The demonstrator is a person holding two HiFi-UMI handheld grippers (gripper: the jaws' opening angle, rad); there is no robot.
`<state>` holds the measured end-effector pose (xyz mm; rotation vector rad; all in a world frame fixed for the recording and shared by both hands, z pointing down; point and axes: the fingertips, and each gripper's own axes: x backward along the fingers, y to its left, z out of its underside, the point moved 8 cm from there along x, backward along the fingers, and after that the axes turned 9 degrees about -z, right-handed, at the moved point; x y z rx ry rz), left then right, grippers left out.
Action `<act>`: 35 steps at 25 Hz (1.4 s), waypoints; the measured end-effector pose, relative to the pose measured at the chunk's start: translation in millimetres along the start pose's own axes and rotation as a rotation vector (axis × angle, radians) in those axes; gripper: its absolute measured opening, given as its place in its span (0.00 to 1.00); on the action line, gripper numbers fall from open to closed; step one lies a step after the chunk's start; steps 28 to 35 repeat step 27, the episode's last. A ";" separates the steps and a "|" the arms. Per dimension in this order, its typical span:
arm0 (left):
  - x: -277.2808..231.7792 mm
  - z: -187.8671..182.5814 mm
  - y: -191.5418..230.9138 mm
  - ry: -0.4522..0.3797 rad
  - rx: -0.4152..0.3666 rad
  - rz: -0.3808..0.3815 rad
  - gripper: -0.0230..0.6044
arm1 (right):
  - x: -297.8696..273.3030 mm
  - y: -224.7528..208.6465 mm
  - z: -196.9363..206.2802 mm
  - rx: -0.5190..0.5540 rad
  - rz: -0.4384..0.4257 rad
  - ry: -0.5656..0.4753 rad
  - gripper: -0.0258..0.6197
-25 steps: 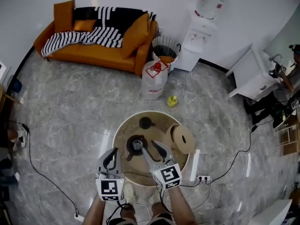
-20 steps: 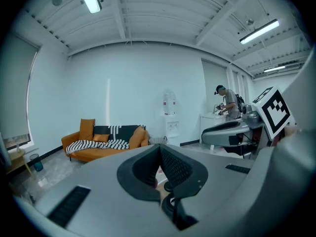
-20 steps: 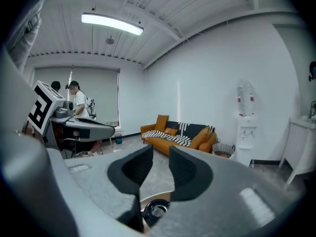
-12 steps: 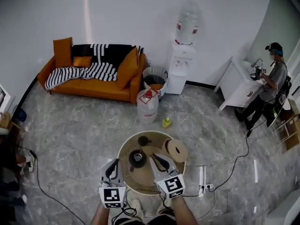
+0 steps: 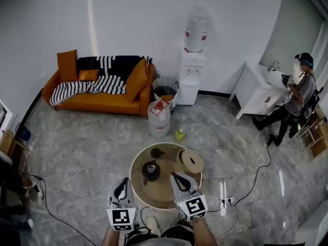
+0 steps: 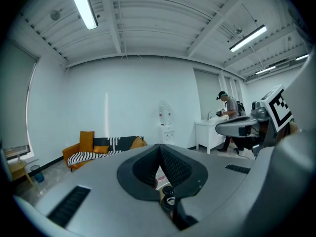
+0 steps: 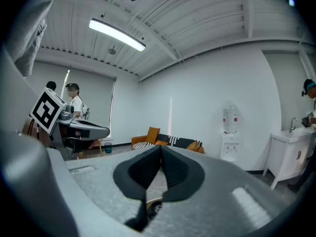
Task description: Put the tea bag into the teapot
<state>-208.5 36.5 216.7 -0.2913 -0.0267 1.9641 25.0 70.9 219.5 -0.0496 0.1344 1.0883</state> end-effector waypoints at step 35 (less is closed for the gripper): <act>21.1 -1.6 5.4 -0.014 -0.007 0.021 0.06 | 8.4 23.1 -15.5 0.033 0.025 -0.021 0.04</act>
